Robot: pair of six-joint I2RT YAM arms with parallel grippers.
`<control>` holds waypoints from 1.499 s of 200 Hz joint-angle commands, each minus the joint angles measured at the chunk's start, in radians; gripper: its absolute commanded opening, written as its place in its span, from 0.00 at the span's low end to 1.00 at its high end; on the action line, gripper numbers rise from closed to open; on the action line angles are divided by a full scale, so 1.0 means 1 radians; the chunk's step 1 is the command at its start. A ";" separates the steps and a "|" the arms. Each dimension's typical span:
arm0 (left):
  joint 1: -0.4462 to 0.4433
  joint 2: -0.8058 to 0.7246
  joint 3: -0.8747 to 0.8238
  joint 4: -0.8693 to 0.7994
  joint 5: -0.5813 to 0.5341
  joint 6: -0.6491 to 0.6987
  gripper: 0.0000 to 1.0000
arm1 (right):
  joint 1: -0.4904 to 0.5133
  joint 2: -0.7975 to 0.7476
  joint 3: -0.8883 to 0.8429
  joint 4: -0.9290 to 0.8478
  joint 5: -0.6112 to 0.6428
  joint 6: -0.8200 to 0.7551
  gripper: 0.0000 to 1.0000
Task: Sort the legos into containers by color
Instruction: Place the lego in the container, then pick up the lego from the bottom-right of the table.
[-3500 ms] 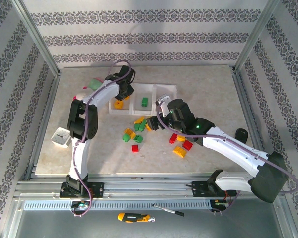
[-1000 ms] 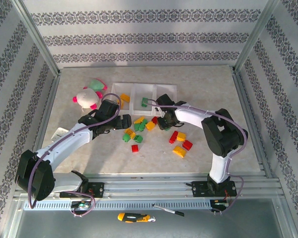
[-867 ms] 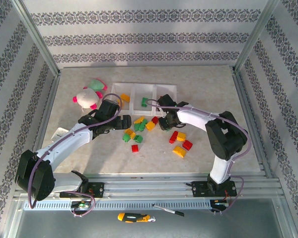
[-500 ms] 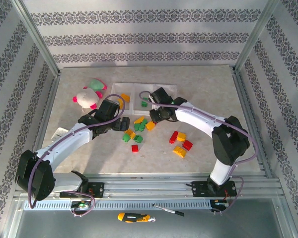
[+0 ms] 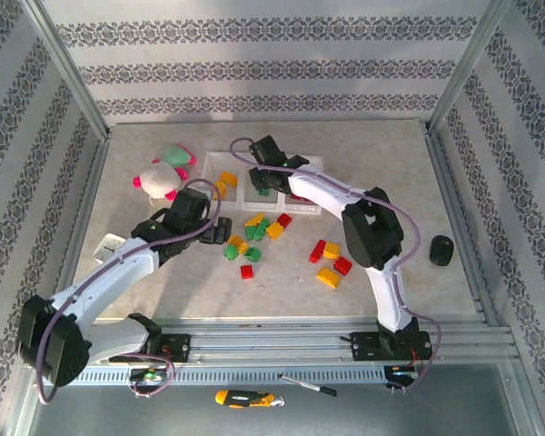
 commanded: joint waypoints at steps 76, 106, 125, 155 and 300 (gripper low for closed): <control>-0.012 -0.083 -0.081 0.159 0.047 0.049 0.99 | -0.008 0.025 0.060 0.028 -0.045 0.031 0.63; -0.012 -0.122 -0.101 0.199 0.051 0.078 0.99 | 0.004 -0.047 0.012 0.049 -0.046 0.019 0.68; -0.012 -0.139 -0.113 0.194 0.081 0.130 0.99 | 0.013 -0.114 -0.052 0.086 -0.047 0.033 0.69; -0.013 -0.156 -0.151 0.247 0.128 0.141 0.99 | 0.022 -0.239 -0.187 0.148 -0.031 0.058 0.71; -0.032 -0.073 -0.176 0.471 0.458 0.300 0.99 | -0.027 -0.853 -0.909 -0.155 0.158 0.365 0.76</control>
